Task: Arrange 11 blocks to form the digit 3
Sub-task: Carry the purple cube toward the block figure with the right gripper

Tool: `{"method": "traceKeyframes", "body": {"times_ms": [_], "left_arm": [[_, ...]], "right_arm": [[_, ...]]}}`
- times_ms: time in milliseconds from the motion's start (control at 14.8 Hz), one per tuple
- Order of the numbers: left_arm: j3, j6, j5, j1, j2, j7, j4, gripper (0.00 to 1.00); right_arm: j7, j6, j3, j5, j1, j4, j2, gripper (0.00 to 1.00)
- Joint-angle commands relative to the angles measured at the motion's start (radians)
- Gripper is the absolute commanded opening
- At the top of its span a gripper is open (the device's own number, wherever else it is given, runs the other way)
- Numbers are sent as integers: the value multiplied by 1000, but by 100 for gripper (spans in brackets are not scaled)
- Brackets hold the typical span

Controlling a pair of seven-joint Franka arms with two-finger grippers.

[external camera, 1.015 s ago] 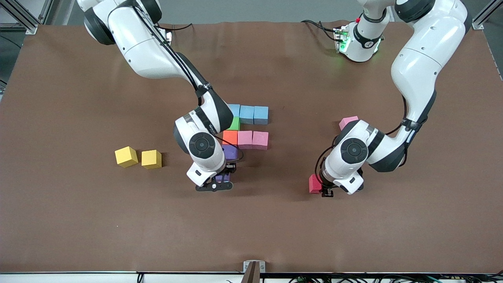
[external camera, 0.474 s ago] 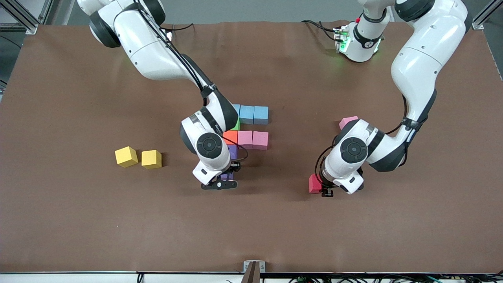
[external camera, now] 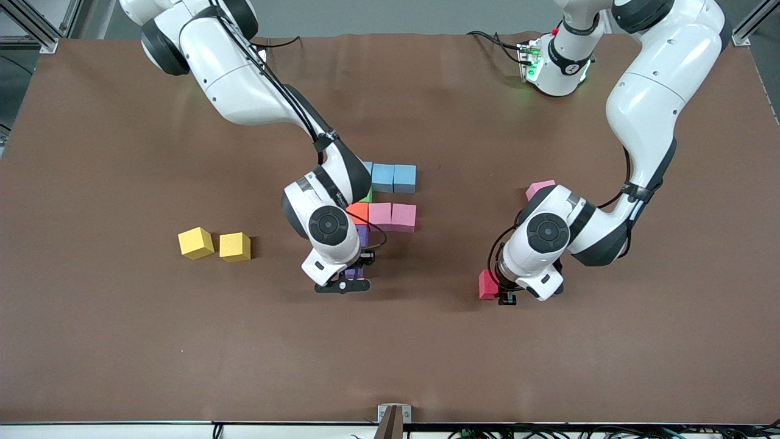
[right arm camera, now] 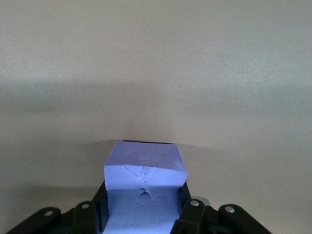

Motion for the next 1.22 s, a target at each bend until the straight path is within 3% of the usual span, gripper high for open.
{"method": "traceKeyframes", "body": {"times_ms": [0,1150], "left_arm": [[3,-13,-1,-1,-15,-6,-5,32],[3,-12,2,-3,-7,-3,-6,32]], "right_arm": [[27,-16,-1,0,10,37,21,0],[28,-21,-1,5,19,20,16,0]]}}
